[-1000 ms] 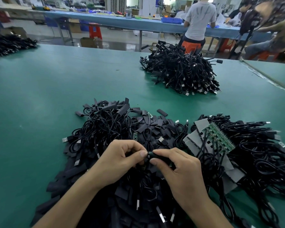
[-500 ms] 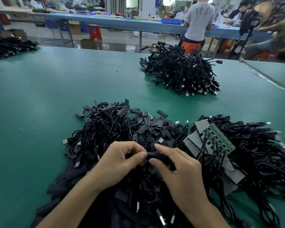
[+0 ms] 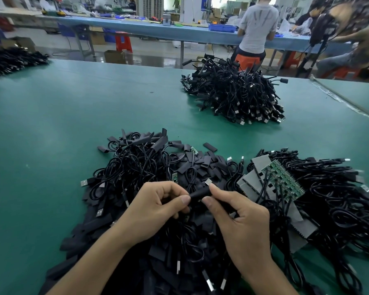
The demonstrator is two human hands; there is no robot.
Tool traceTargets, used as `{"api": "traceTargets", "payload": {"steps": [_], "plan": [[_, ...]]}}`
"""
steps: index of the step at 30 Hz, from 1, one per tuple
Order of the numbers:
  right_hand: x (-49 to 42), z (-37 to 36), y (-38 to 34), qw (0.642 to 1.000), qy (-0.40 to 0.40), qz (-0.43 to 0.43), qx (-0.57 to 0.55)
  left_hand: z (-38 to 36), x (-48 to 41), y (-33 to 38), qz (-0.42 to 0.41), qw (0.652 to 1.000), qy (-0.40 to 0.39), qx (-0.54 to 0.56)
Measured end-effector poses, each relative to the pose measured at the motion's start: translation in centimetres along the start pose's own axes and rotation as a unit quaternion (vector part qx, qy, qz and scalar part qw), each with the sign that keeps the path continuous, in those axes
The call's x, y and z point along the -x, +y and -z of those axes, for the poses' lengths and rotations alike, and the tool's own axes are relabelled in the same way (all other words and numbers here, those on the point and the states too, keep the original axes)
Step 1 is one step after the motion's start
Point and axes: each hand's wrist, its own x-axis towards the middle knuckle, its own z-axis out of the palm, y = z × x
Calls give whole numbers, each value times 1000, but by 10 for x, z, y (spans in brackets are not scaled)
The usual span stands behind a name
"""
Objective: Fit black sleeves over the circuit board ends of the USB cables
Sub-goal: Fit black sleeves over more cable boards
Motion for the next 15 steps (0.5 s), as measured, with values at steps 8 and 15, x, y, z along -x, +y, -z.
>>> {"api": "traceTargets", "payload": {"steps": [8,15], "plan": [[-3,1,-6,995,5,-53,-80,-3,1,2,-75,996,43,8],[-21,17,-23,974,85,-26,-208,-4,-6,24,-235,910,130,-316]]}}
